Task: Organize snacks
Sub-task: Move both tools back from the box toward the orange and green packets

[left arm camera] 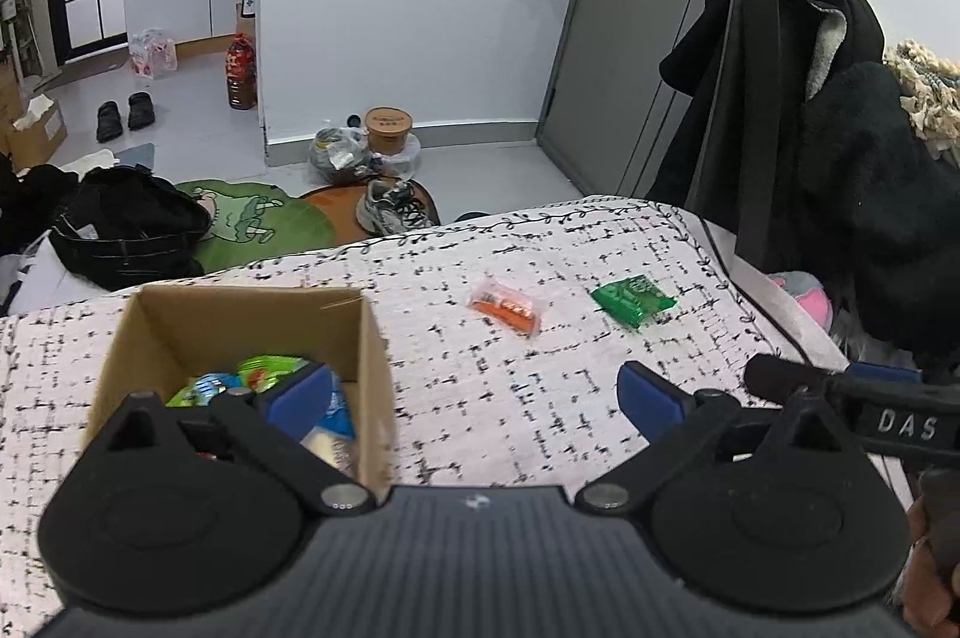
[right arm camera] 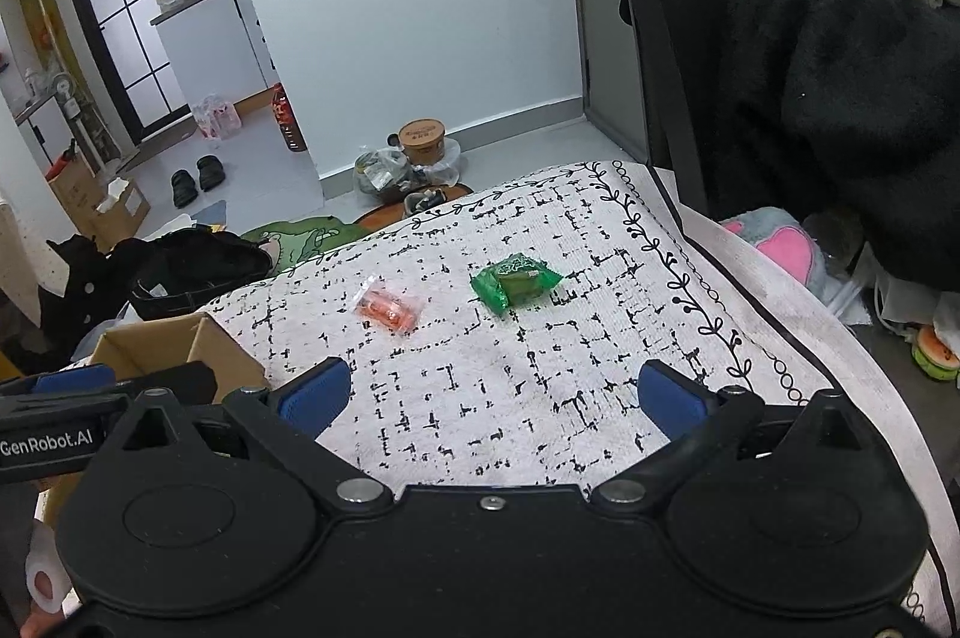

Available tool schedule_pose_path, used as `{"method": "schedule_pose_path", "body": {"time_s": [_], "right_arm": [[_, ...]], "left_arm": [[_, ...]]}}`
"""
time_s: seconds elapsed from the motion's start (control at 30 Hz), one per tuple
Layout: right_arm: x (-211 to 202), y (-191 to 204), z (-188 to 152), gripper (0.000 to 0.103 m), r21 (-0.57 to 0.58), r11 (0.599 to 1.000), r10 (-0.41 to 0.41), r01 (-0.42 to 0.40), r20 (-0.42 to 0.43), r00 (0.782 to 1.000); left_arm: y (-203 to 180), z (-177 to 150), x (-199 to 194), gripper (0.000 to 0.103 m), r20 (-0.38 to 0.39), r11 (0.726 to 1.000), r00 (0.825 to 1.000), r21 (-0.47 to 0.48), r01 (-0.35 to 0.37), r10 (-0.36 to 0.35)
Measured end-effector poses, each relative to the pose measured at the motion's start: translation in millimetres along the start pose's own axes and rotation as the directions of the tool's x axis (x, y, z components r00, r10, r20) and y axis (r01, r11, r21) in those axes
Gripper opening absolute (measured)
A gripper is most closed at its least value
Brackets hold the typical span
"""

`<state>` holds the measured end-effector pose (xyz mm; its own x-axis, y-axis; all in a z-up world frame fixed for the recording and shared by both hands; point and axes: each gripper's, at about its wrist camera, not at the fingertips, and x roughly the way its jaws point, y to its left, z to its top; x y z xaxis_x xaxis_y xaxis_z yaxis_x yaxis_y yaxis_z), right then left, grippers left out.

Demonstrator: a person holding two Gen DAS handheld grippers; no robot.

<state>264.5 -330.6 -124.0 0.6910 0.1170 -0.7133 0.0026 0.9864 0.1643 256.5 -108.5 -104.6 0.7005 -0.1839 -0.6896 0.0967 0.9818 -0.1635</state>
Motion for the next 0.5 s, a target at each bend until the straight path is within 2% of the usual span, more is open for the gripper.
{"method": "schedule_pose_path", "body": {"time_s": [0.5], "right_arm": [[36,-27,16,0.103,0.014,1.000,0.009,-0.008,-0.037,0.999]], "left_arm": [[-17,16,46,0.103,-0.017,0.999,1.000,-0.047,-0.010,0.009]]}}
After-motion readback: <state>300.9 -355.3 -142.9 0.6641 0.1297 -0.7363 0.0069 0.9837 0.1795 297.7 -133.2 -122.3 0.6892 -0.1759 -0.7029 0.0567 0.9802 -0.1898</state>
